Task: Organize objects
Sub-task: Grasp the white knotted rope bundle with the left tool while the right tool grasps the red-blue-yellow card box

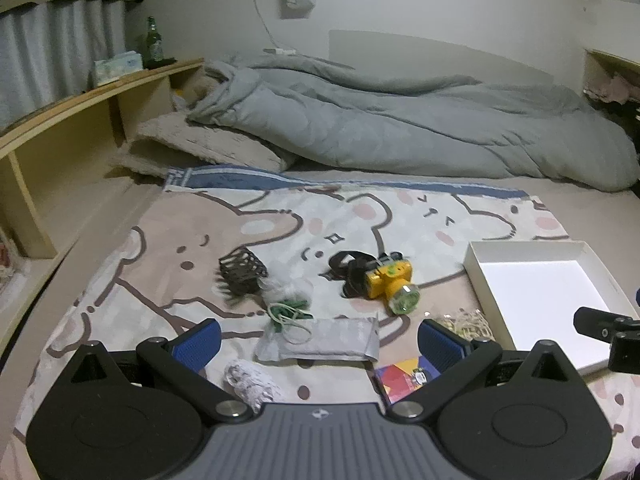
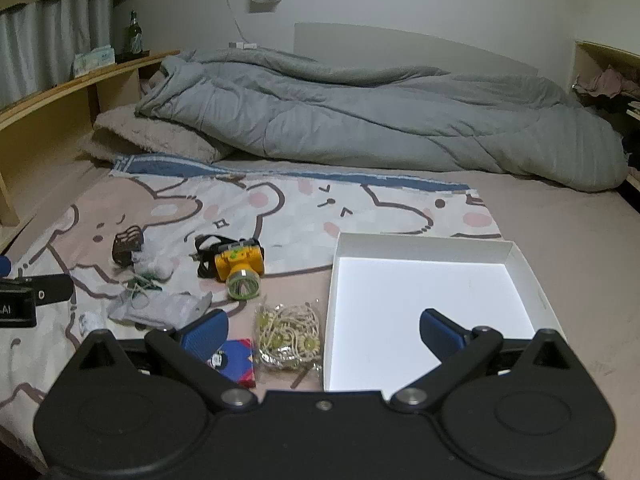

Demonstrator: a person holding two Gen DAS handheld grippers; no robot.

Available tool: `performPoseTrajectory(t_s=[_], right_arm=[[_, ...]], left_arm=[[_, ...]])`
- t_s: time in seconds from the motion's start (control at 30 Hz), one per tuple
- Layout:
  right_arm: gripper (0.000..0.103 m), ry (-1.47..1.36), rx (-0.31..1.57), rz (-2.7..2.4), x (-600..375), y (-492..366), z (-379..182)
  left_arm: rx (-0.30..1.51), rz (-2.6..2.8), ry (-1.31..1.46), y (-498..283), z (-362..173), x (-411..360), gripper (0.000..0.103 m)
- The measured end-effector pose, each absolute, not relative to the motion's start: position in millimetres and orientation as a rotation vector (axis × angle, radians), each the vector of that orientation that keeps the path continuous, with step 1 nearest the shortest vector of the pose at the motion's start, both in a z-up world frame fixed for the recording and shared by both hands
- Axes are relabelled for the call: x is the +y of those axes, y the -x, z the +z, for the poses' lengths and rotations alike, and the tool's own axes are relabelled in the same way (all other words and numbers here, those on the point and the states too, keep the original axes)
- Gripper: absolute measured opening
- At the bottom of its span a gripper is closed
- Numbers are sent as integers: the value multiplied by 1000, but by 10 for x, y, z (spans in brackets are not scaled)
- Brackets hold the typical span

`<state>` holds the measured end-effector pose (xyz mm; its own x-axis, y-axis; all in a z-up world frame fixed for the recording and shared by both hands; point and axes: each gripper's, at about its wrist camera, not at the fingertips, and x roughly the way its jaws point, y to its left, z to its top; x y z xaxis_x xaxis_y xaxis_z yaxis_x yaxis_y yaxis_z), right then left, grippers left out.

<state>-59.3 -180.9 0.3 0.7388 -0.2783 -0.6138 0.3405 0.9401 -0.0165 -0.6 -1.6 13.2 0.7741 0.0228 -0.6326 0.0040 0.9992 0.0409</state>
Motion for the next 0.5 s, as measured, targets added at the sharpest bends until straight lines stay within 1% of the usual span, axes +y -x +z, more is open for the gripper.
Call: performPoseTrajectory(t_s=[0.5], right_arm=[[103, -79, 551, -316, -1714, 388, 284]], left_arm=[[619, 3, -11, -186, 514, 212, 103]])
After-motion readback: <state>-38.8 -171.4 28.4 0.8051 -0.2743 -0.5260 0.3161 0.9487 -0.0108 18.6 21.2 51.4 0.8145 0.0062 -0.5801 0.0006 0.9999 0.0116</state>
